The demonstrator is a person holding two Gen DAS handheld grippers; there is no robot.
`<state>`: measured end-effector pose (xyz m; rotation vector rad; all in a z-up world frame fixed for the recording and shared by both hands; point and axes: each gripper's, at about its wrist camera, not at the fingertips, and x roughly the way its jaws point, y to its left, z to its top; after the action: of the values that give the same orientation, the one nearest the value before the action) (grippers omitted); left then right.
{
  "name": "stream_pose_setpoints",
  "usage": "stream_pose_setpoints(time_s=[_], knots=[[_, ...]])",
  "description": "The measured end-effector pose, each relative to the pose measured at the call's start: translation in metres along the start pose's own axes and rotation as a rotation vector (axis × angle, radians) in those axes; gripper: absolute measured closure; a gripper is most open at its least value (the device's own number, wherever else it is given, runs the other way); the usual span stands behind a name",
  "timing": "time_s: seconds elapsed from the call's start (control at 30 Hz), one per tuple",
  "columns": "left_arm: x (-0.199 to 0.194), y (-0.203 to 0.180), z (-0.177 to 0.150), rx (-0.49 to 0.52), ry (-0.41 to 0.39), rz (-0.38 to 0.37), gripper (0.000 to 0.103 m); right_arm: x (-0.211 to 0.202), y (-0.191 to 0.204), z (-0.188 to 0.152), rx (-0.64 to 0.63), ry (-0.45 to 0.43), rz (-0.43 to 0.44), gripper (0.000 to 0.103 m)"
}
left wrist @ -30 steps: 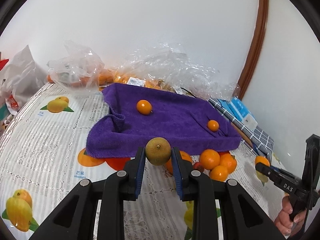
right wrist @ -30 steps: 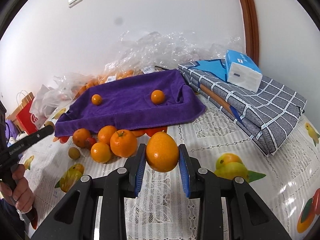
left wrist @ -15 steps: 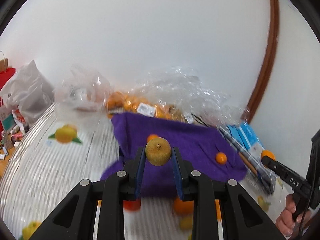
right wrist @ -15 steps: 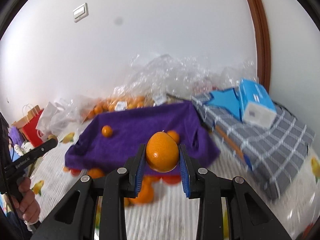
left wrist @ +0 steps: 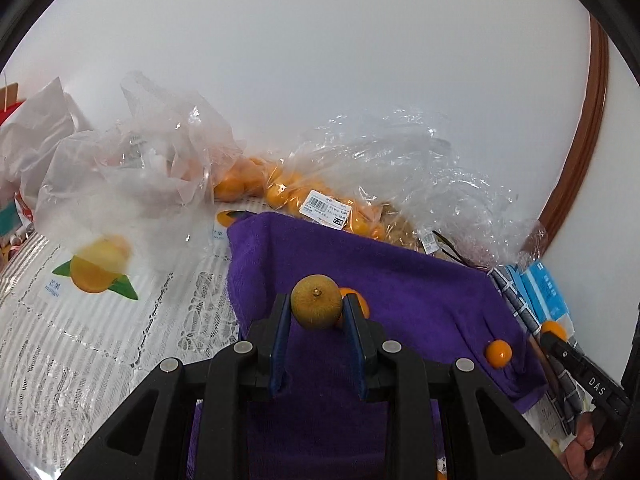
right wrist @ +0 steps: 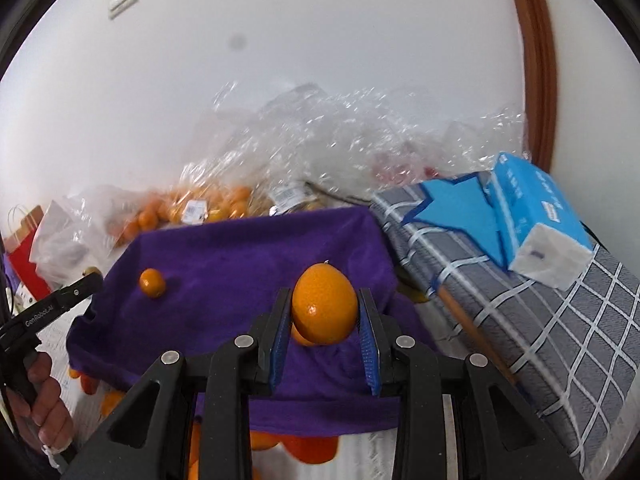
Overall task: Organize fruits
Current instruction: 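Release the orange with the right gripper while the left gripper releases the brownish fruit onto the towel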
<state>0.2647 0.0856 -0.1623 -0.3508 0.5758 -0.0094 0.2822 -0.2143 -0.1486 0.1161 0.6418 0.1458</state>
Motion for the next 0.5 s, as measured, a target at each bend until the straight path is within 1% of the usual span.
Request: stream_pose_setpoints(time_s=[0.1,0.27,0.37,0.5], knots=[[0.005,0.005,0.000,-0.021,0.028,-0.018,0.078,0.011,-0.012,-0.003,0.046,0.054,0.002,0.071],[0.005,0.006,0.001,-0.030,0.030,-0.024,0.078,0.022,-0.010,-0.007,0.036,0.105,-0.006,0.071],[0.007,0.003,-0.001,-0.015,0.041,-0.027,0.078,0.027,-0.009,-0.009,0.043,0.124,0.008,0.071],[0.011,-0.004,-0.002,0.010,0.058,-0.039,0.078,0.033,-0.011,-0.011,0.051,0.152,-0.012,0.071]])
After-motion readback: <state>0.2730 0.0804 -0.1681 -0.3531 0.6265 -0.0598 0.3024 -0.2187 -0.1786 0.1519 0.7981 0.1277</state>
